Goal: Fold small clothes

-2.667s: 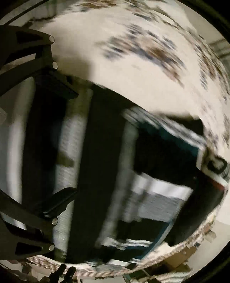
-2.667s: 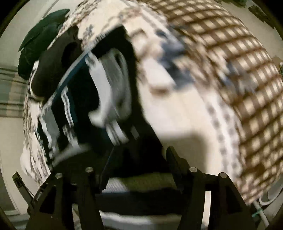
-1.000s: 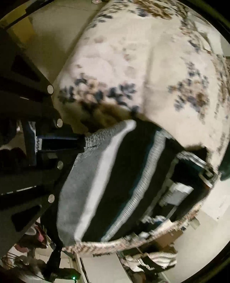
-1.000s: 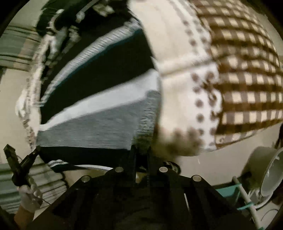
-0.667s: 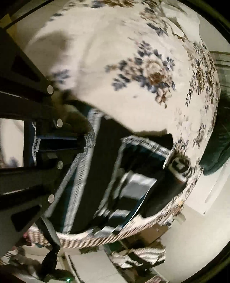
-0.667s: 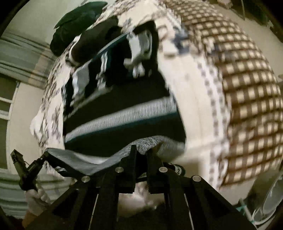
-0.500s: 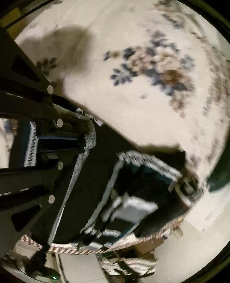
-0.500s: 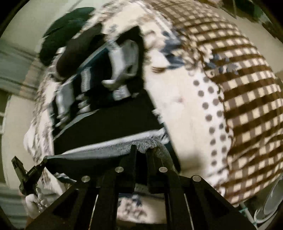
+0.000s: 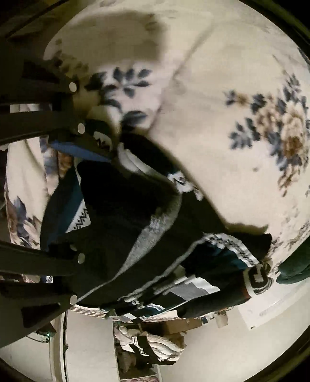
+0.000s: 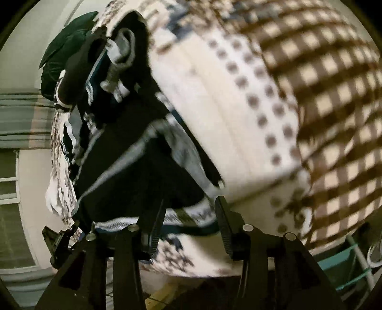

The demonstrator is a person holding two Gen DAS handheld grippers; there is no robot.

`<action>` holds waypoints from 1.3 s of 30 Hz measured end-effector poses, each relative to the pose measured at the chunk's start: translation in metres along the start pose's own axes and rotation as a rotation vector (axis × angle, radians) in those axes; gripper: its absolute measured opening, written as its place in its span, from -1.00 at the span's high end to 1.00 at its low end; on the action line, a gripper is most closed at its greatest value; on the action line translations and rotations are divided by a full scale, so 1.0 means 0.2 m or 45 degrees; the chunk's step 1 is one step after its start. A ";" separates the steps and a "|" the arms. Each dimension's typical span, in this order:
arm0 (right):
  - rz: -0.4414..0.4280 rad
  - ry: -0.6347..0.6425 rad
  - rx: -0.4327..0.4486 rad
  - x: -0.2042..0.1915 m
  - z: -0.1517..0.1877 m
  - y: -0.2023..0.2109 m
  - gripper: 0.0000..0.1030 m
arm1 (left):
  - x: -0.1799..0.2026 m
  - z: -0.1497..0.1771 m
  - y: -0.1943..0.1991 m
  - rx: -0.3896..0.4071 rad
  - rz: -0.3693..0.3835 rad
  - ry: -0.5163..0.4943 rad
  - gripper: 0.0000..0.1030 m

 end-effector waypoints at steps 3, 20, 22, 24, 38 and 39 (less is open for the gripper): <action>-0.015 -0.012 -0.017 0.04 0.06 -0.08 0.12 | 0.00 0.01 0.00 0.007 0.018 0.004 0.03; 0.042 0.143 -0.046 -0.11 0.08 -0.18 0.12 | -0.11 0.09 0.23 0.080 -0.104 -0.247 -0.17; 0.053 0.169 -0.050 -0.12 0.09 -0.19 0.12 | -0.04 0.06 0.19 0.085 -0.100 -0.357 -0.17; 0.059 0.180 -0.057 -0.12 0.09 -0.20 0.12 | 0.03 0.05 0.12 0.057 -0.103 -0.482 -0.17; 0.074 0.238 -0.105 -0.11 0.11 -0.22 0.12 | 0.09 0.18 -0.06 -0.040 -0.203 -0.690 0.85; 0.077 0.246 -0.106 -0.11 0.12 -0.22 0.12 | 0.09 0.19 -0.05 -0.035 -0.200 -0.677 0.85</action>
Point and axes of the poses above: each gripper's, at about its wrist camera, not at the fingertips, and y roughly against the way its jaws point, x to its right, z to its underside, the point moved 5 cm from there along -y, roughly the way its jaws point, and after that the axes turned 6 degrees about x, right-handed, at the moved point
